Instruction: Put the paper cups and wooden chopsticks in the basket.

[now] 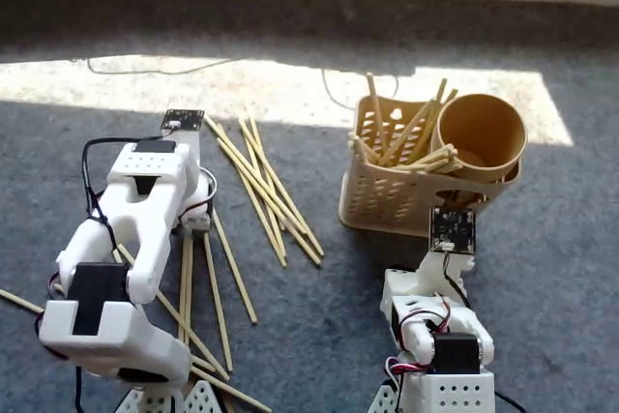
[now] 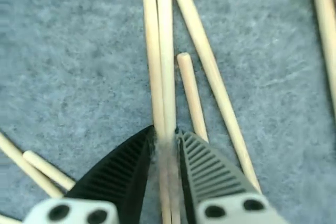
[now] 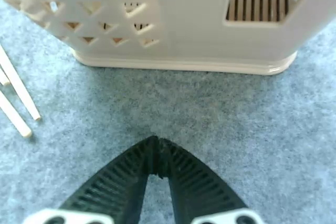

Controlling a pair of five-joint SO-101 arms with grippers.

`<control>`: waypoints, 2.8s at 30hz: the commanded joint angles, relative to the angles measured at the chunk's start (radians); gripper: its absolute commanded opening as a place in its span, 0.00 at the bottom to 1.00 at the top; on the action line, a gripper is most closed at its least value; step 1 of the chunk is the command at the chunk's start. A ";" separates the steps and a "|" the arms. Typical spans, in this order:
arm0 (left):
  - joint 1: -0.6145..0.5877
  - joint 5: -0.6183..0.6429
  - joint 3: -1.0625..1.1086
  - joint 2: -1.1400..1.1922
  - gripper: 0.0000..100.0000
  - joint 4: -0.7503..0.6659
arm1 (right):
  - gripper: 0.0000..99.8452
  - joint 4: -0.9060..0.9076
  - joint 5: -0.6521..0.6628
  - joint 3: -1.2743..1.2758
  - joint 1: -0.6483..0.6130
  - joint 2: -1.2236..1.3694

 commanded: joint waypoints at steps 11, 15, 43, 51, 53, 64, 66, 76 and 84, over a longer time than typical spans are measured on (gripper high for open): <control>0.010 0.011 -0.028 -0.395 0.00 0.038 | 0.01 0.007 0.009 0.104 -0.007 -0.002; 0.010 0.011 -0.028 -0.536 0.00 0.061 | 0.01 0.007 0.009 0.104 -0.007 -0.002; 0.323 0.091 -0.240 -0.908 0.01 0.049 | 0.01 0.007 0.009 0.104 -0.007 -0.002; 0.452 0.110 -0.328 -0.906 0.01 -0.014 | 0.01 0.007 0.009 0.104 -0.007 -0.002; 0.473 0.110 -0.329 -0.906 0.01 -0.078 | 0.01 0.007 0.009 0.104 -0.007 -0.002; 0.641 0.110 -0.325 -0.905 0.01 -0.413 | 0.01 0.007 0.009 0.104 -0.007 -0.002; 0.659 0.110 -0.325 -0.905 0.01 -0.451 | 0.01 0.007 0.009 0.104 -0.007 -0.002; 0.685 0.110 -0.166 -0.905 0.01 -0.709 | 0.01 0.007 0.009 0.104 -0.007 -0.002; 0.777 0.104 0.015 -0.903 0.01 -0.885 | 0.01 0.007 0.009 0.104 -0.007 -0.002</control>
